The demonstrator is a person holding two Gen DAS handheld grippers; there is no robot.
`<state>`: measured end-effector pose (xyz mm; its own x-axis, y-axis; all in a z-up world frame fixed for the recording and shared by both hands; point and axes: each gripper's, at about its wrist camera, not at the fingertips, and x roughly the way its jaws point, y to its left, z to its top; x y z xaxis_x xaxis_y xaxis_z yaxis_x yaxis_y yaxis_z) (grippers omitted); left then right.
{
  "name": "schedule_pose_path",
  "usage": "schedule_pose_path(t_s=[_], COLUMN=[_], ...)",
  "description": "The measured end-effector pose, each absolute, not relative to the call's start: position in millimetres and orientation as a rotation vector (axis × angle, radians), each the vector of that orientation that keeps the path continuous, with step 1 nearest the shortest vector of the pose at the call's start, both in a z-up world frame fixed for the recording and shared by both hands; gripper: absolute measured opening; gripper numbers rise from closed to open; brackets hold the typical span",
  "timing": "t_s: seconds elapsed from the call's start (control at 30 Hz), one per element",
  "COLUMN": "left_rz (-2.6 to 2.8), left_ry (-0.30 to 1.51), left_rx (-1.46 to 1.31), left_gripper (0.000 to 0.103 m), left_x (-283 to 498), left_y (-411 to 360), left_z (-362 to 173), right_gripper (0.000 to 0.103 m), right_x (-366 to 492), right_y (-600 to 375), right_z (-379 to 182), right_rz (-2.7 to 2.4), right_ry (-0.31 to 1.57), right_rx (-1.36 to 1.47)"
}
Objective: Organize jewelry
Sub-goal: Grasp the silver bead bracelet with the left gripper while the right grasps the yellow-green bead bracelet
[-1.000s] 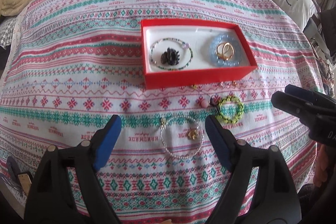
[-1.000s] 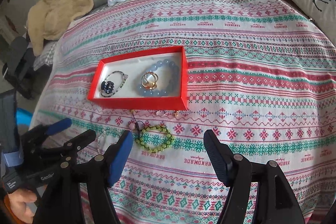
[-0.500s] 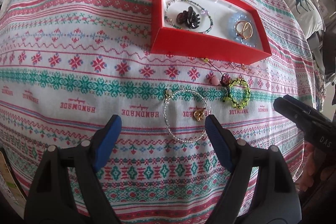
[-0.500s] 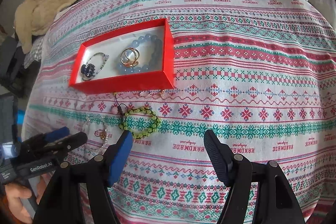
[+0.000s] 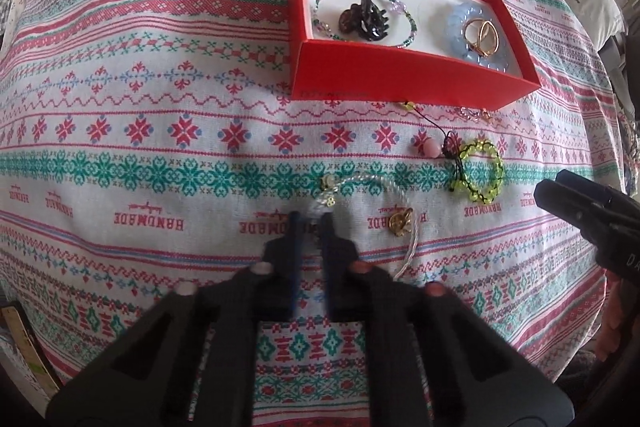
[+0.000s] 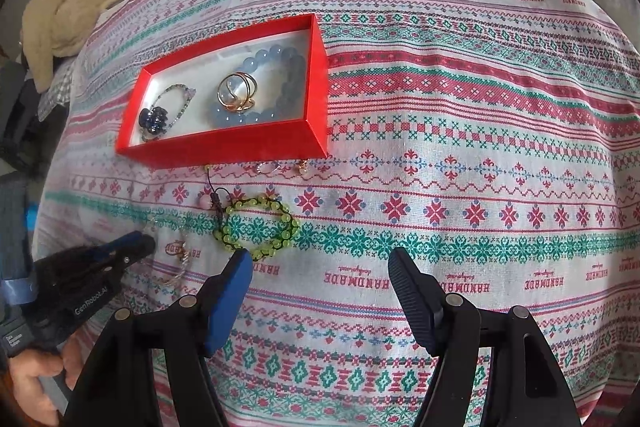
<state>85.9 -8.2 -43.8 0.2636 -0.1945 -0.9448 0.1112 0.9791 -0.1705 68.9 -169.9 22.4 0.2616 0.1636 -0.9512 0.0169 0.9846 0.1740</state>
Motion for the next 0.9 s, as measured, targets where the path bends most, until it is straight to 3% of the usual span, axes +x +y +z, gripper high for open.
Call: schedule_pose_path(t_s=[0.73, 0.83, 0.9], left_rz=[-0.258, -0.258, -0.259], left_ry=[1.191, 1.189, 1.188], left_rx=[-0.082, -0.088, -0.091], left_gripper=[0.005, 0.005, 0.004], left_x=[78.4, 76.4, 75.9], left_y=[1.4, 3.6, 4.7], left_z=[-11.8, -10.7, -9.6], right_gripper=[0.071, 0.066, 0.055], right_x=[97.2, 95.9, 94.5], right_y=[-153.5, -146.1, -138.5], right_z=[-17.0, -24.1, -25.7], right_rz=[0.039, 0.014, 0.008], right_ry=[1.337, 1.326, 1.311], right_rx=[0.192, 0.136, 0.077])
